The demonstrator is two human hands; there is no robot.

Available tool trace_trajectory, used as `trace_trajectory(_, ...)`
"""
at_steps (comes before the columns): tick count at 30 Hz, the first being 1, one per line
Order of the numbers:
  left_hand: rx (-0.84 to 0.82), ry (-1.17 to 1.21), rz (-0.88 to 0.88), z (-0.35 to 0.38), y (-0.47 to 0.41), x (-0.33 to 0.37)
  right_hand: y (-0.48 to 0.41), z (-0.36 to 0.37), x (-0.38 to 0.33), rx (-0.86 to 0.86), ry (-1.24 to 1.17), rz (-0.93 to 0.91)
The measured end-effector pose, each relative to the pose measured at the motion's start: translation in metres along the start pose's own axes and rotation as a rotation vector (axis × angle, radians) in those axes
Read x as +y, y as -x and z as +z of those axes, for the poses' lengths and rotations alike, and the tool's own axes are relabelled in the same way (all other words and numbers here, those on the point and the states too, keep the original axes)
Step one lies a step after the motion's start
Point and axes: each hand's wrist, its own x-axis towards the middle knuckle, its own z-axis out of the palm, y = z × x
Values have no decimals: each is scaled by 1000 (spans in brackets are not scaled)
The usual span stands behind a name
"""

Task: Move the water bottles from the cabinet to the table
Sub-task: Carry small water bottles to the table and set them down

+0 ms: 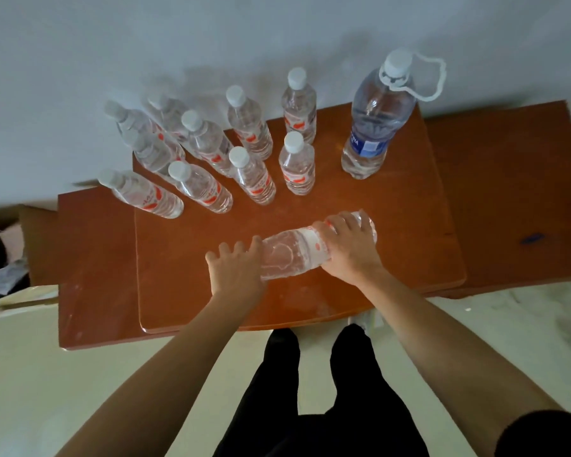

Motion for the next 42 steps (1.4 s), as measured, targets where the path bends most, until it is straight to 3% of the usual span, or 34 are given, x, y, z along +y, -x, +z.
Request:
trace_trajectory(3,31,-19,102,-16,6,30,31,-31,22,47,57,63)
trace_trajectory(10,327,51,404,-86,13,119,102,-126,73,285,166,281)
trace_trajectory(18,585,66,683,-154,54,178,190,-198,61,522,278,630)
trace_trajectory(26,743,86,1154,-144,119,190,299,-191,-38,635,458,1058)
trace_trajectory(31,687,21,1456,-108,191,204,385,-164,-125,619,526,1351)
trace_trajectory(38,676,-115,1924,-51,377,213,535,-133,-289,613,494,1839)
trace_trajectory(42,678,-113,2100,-12,488,202,613,-117,-378,677,572,1981)
